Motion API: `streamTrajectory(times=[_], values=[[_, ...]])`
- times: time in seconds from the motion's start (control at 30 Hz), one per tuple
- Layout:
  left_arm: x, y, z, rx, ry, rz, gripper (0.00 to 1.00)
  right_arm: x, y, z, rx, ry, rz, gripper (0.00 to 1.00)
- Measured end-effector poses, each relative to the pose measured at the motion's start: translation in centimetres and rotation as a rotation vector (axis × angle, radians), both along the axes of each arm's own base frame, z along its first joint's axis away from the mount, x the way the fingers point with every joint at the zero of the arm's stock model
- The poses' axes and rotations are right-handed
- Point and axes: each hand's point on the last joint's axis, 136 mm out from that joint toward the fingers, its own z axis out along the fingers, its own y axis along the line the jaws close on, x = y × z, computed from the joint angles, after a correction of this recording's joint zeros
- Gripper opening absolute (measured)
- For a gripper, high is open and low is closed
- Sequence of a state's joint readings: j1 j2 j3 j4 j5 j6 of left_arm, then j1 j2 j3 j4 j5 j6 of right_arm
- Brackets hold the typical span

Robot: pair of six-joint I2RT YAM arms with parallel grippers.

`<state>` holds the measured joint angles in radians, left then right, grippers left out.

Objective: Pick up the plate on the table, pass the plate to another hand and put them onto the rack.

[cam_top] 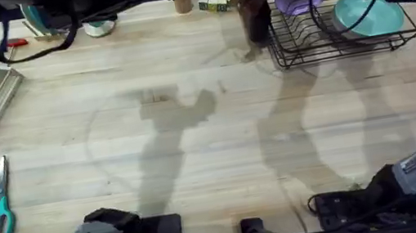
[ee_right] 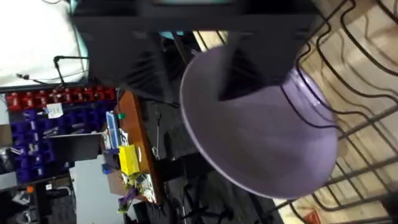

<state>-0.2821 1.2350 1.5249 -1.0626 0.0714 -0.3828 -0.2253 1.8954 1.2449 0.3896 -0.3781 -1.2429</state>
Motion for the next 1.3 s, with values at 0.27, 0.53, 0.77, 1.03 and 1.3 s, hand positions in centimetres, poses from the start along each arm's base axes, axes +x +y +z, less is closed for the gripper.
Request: streamTrajectory(times=[0.27,0.53,0.77,1.03,1.3], values=[[0.0,0.0,0.0,0.0,0.0,0.0,0.993,0.2,0.0,0.5,-0.005,-0.021,0.0,0.995],[0.0,0.0,0.0,0.0,0.0,0.0,0.993,-1.5,0.3,4.3,0.066,-0.025,-0.024,0.992],[0.0,0.0,0.0,0.0,0.0,0.0,0.993,-6.8,1.6,7.9,0.151,0.092,-0.051,0.995],[0.0,0.0,0.0,0.0,0.0,0.0,0.993,-13.3,3.1,12.5,0.35,0.163,-0.127,0.995],[0.0,0.0,0.0,0.0,0.0,0.0,0.993,-20.2,4.7,18.2,0.723,0.157,-0.241,0.995]])
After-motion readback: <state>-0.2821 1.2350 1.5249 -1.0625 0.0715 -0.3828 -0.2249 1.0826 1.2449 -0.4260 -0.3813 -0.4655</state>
